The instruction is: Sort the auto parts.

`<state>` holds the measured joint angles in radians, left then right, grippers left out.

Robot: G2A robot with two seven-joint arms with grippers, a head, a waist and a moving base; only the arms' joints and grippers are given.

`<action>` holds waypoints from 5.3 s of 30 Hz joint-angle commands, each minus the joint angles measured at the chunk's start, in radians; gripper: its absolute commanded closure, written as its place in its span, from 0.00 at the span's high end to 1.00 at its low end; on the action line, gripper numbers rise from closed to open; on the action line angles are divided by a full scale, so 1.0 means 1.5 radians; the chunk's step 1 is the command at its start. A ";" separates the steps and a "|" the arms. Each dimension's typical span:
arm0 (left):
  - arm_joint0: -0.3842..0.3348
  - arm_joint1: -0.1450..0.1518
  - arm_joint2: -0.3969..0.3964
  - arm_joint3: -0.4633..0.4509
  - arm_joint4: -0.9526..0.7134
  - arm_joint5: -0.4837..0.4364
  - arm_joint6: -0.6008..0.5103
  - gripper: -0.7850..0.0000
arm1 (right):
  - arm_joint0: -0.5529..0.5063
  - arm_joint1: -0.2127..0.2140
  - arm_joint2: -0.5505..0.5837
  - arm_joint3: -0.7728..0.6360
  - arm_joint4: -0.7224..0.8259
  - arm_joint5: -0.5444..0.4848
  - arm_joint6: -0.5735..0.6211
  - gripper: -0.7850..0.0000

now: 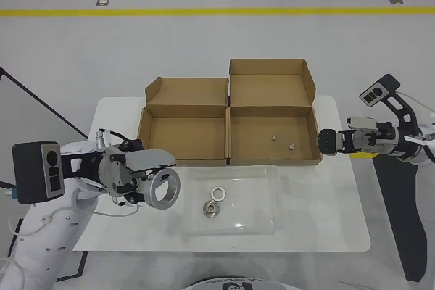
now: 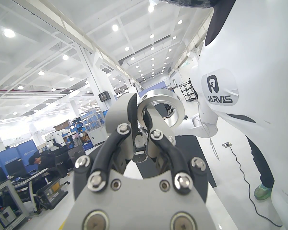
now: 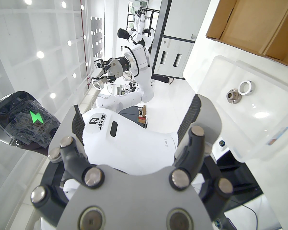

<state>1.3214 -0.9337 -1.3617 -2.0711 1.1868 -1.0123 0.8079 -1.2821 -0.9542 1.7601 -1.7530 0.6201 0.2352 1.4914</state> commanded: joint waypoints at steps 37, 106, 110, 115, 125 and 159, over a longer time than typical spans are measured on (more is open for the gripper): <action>0.009 -0.003 0.007 -0.007 -0.027 0.026 -0.014 0.00 | 0.000 0.000 0.000 0.000 0.000 0.000 0.000 1.00; 0.027 -0.072 -0.003 -0.038 -0.128 0.044 -0.086 0.00 | 0.000 0.000 0.000 0.000 0.000 0.000 0.000 1.00; 0.027 -0.071 -0.013 -0.045 -0.103 0.025 -0.111 0.00 | 0.000 0.000 0.000 0.000 0.000 0.000 0.000 1.00; 0.035 -0.076 -0.011 -0.052 -0.125 0.036 -0.097 0.00 | 0.000 0.000 0.000 0.000 0.000 0.000 0.000 1.00; 0.048 -0.084 0.007 -0.066 -0.166 0.071 -0.072 0.00 | 0.000 0.000 0.000 0.000 0.000 0.000 0.000 1.00; 0.034 -0.089 0.027 -0.072 -0.185 0.119 -0.127 0.00 | 0.000 0.000 0.000 0.000 0.000 0.000 0.000 1.00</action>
<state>1.3829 -1.0656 -1.3284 -2.1841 0.9181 -0.8581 0.6415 -1.2821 -0.9542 1.7601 -1.7530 0.6201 0.2352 1.4914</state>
